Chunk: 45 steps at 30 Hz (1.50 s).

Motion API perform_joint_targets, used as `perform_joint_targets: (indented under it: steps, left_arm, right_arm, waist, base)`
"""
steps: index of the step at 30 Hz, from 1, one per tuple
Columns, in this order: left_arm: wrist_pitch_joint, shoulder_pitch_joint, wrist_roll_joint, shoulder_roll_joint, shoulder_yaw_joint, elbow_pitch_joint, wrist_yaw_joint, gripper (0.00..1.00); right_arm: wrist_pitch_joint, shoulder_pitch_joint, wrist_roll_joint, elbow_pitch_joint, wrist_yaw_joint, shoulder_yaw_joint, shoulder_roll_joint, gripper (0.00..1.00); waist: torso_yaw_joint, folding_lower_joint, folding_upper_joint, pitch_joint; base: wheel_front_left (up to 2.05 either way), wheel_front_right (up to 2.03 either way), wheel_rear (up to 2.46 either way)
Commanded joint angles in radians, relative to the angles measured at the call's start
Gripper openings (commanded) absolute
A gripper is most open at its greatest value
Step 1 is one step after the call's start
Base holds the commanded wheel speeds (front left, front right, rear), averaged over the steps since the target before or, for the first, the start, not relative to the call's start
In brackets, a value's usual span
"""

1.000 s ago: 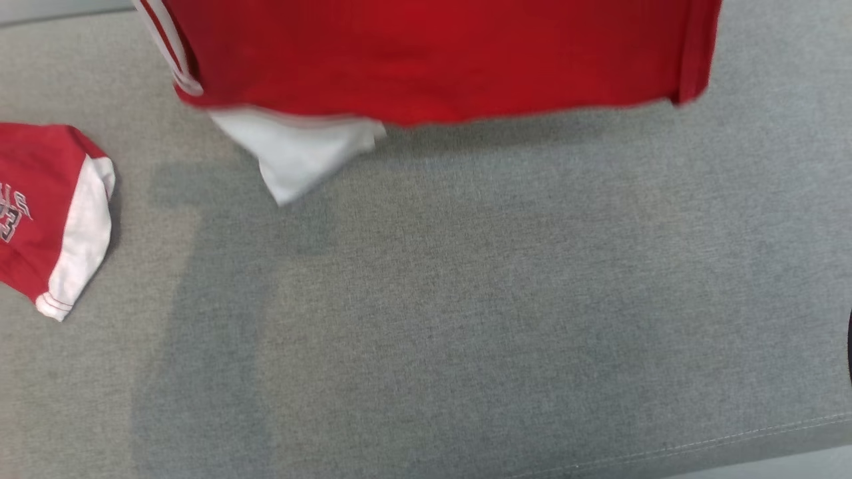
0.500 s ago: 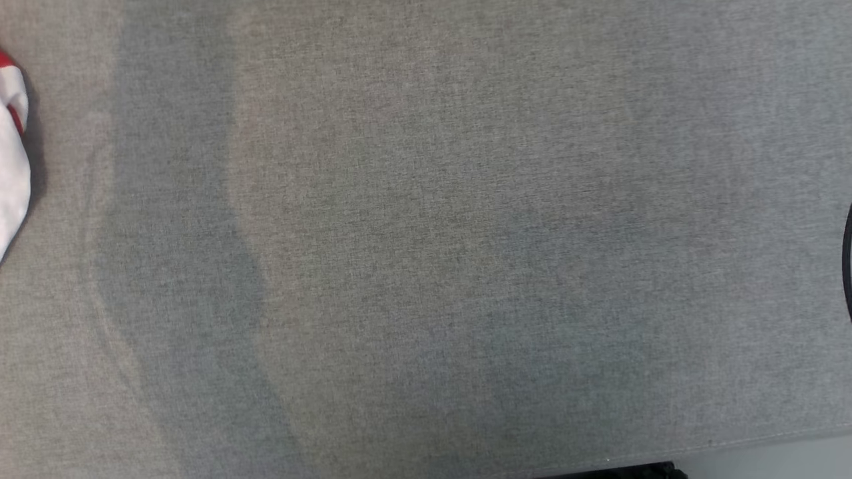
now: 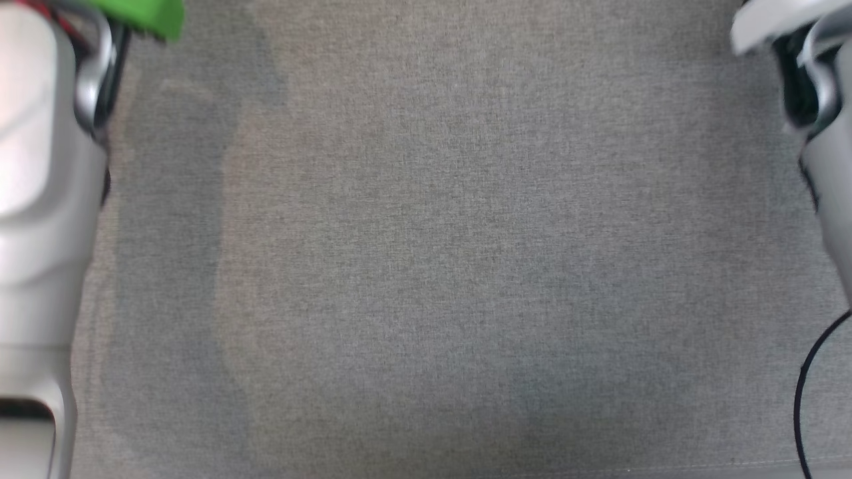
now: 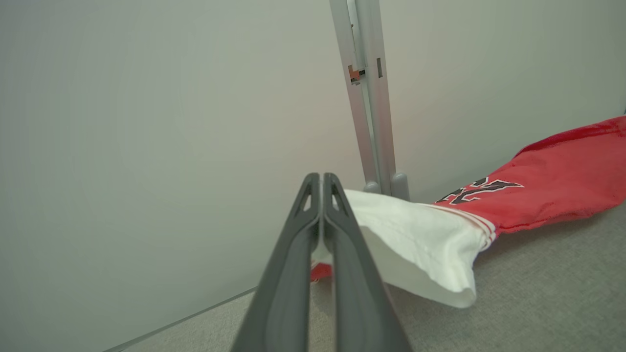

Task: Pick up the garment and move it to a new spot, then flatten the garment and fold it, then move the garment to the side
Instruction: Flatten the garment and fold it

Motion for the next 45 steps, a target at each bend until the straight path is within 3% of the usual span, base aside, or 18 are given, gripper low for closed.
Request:
perform_joint_targets:
  steps: [1,12,27,38,45]
  left_arm:
    - [-0.003,0.074,-0.009,0.016,-0.001,-0.015,0.001,0.00]
    - [-0.002,0.456,0.004,0.122,-0.091,-0.104,0.001,0.00]
    - [0.018,0.745,-0.176,0.298,-0.307,-0.276,0.001,0.00]
    - [0.095,0.936,-0.296,0.405,-0.364,-0.443,0.001,0.00]
    - [0.134,1.002,-0.321,0.466,-0.368,-0.556,0.021,0.00]
  right_arm:
    - [-0.003,0.055,0.028,-0.005,0.000,0.037,-0.010,0.00]
    - [-0.003,0.231,0.177,0.008,0.000,0.336,-0.098,0.00]
    - [0.145,0.352,0.472,-0.054,0.000,0.748,-0.285,0.00]
    - [0.255,0.429,0.662,-0.221,0.000,0.954,-0.443,0.00]
    - [0.313,0.452,0.751,-0.347,-0.001,1.000,-0.522,0.00]
  waist:
    - [-0.004,-0.0002,0.0000,-0.103]
    - [-0.007,-0.0002,0.0000,-0.304]
    - [-0.007,-0.0002,0.0000,-0.510]
    - [-0.044,-0.0002,0.0000,-0.580]
    - [-0.050,-0.0002,0.0000,-0.579]
  base:
    - [0.00,0.00,0.00]
    - [0.00,0.00,0.00]
    - [0.00,0.00,0.00]
    - [0.00,0.00,0.00]
    - [0.00,0.00,0.00]
